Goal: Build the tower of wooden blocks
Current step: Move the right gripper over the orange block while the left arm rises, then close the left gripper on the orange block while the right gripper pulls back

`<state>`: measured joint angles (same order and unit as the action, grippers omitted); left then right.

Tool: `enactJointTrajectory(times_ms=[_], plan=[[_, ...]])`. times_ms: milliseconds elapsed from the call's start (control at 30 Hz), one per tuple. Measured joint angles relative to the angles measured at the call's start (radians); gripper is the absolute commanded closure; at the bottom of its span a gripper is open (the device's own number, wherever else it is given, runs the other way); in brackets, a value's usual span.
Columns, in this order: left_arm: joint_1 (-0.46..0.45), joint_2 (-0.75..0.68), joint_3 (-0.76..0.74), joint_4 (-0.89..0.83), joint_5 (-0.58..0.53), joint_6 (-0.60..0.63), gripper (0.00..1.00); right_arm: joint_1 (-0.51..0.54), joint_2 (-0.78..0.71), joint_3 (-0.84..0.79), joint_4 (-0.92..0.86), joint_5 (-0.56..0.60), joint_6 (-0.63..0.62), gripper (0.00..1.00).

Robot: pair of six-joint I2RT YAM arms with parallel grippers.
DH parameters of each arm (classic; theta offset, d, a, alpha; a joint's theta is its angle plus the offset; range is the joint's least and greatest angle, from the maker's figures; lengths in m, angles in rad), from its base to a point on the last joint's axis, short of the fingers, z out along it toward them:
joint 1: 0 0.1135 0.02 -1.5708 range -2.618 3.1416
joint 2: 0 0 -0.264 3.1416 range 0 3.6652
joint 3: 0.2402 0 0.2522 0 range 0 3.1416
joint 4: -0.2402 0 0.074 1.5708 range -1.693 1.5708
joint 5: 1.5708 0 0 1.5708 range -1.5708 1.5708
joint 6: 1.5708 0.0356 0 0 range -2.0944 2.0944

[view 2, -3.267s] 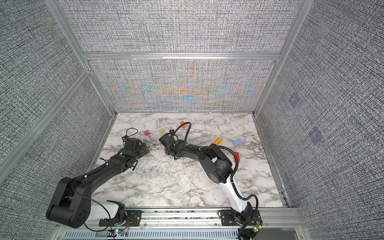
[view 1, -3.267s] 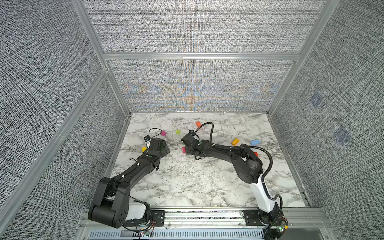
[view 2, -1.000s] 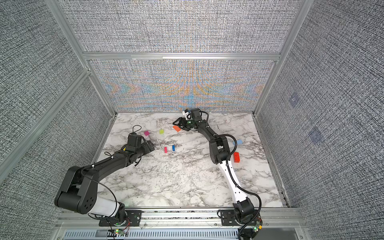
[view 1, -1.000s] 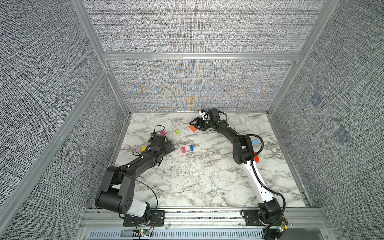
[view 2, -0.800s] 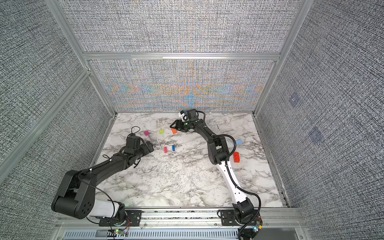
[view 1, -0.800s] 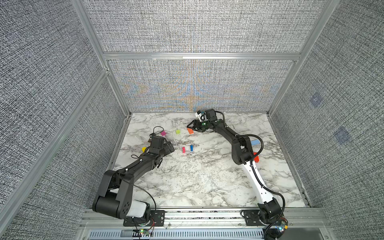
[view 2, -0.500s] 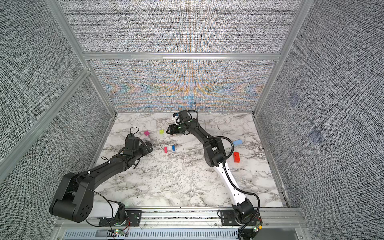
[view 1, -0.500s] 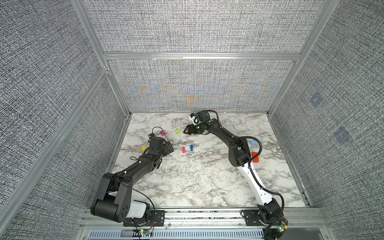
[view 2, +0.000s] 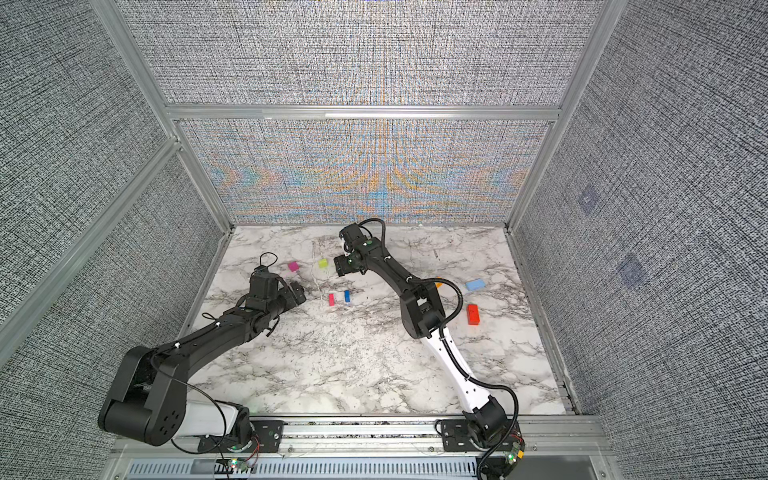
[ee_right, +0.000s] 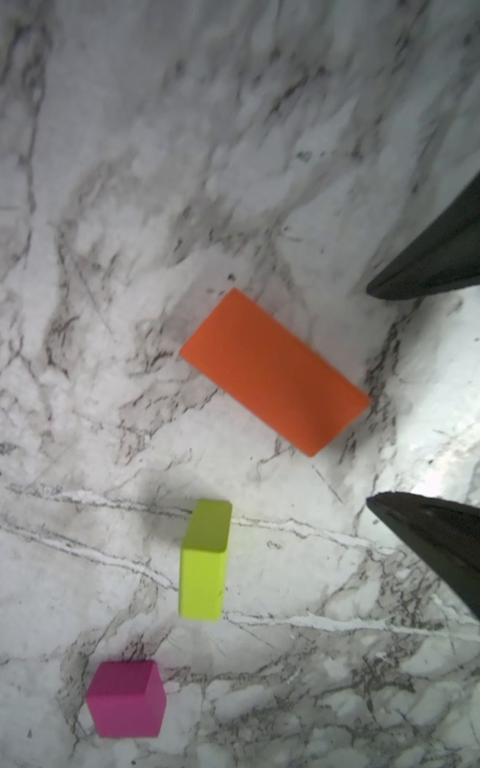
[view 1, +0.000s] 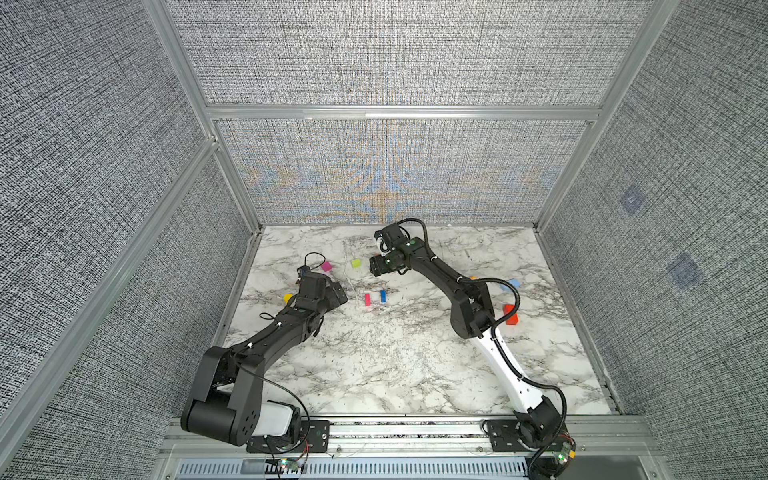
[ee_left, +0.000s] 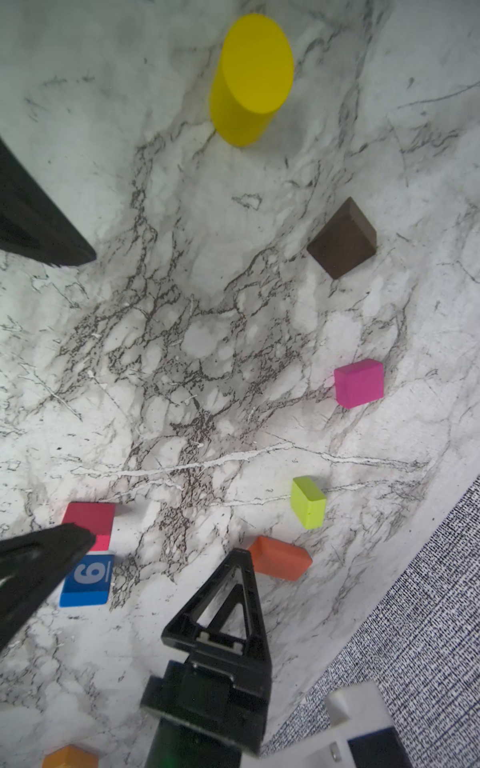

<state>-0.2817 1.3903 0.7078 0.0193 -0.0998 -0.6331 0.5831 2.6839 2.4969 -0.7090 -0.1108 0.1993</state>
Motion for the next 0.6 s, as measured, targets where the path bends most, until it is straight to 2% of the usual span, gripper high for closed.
enactJointTrajectory(times_ms=[133, 200, 400, 600], plan=[[0.000, 0.029, 0.125, -0.066, 0.000, 0.076, 0.09, -0.040, -0.216, -0.330, 0.131, -0.030, 0.045, 0.25], [0.000, 0.087, 0.209, -0.106, 0.043, 0.115, 0.13, -0.063, -0.343, -0.472, 0.212, -0.051, 0.063, 0.25], [-0.006, 0.372, 0.530, -0.228, 0.233, 0.196, 0.36, -0.145, -0.669, -0.866, 0.475, -0.108, 0.126, 0.26], [-0.048, 0.596, 0.830, -0.374, 0.263, 0.279, 0.37, -0.223, -0.867, -1.209, 0.681, -0.166, 0.212, 0.27]])
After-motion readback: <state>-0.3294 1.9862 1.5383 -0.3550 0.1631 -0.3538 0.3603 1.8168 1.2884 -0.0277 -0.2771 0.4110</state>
